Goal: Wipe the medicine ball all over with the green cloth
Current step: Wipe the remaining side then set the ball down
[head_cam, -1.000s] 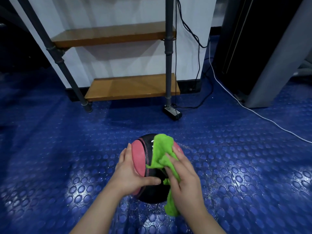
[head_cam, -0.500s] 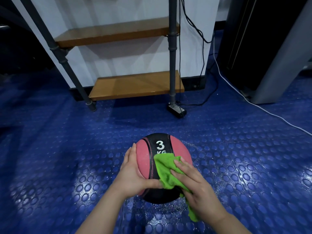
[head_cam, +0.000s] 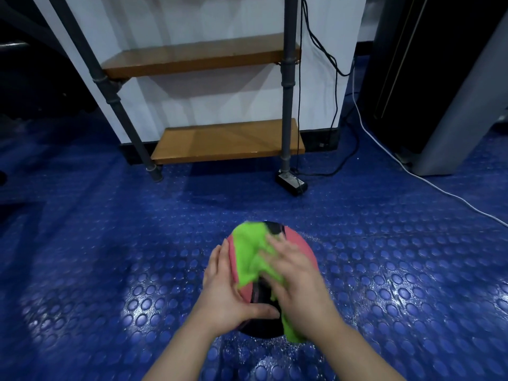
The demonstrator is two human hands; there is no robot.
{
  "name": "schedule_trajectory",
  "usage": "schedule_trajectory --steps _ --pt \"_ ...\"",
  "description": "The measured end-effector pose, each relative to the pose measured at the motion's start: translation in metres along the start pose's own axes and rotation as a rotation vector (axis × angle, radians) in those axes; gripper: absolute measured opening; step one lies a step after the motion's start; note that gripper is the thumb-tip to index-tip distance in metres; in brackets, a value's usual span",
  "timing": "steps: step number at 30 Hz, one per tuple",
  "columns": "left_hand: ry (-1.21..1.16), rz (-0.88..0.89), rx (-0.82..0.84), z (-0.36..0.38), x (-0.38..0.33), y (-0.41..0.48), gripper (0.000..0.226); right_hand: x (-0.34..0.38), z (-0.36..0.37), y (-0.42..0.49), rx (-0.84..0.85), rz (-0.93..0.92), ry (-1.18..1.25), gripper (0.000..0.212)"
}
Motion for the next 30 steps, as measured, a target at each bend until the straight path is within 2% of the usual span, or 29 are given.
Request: schedule_trajectory --steps 2,7,13,18,20,24,27,30 --pt "-0.012 0.023 -0.011 -0.001 0.005 0.001 0.167 -0.006 0.009 -0.01 0.072 -0.121 -0.01 0.039" --pt "0.017 0.015 0.039 -0.008 0.006 0.006 0.171 -0.025 -0.006 -0.04 0.039 -0.168 0.079 0.043" --pt "0.131 -0.022 0.067 -0.013 -0.01 0.015 0.164 -0.034 -0.017 -0.052 0.0 -0.007 0.116 0.057" --pt "0.3 -0.121 0.014 -0.012 -0.033 0.006 0.162 -0.029 -0.015 -0.022 -0.057 0.233 0.209 0.043" --pt "0.32 -0.162 0.024 -0.011 -0.034 -0.002 0.155 -0.027 -0.013 -0.008 -0.06 0.318 0.239 0.048" --pt "0.383 -0.213 0.068 -0.014 -0.039 -0.016 0.134 -0.032 -0.01 0.001 -0.08 0.377 0.278 0.05" --pt "0.448 -0.244 0.027 -0.019 -0.042 -0.01 0.123 -0.032 -0.014 -0.001 -0.074 0.402 0.296 0.056" --pt "0.527 -0.175 0.008 -0.024 -0.043 0.005 0.119 -0.034 -0.021 -0.005 -0.036 0.404 0.305 0.052"
Point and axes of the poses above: each hand's wrist, its own y-axis towards the middle knuckle, its own z-axis out of the palm, x = y × z, the point moved 1 cm from there along y, towards the middle knuckle, and after that the axes turned 15 degrees about -x, right-handed, at the moved point
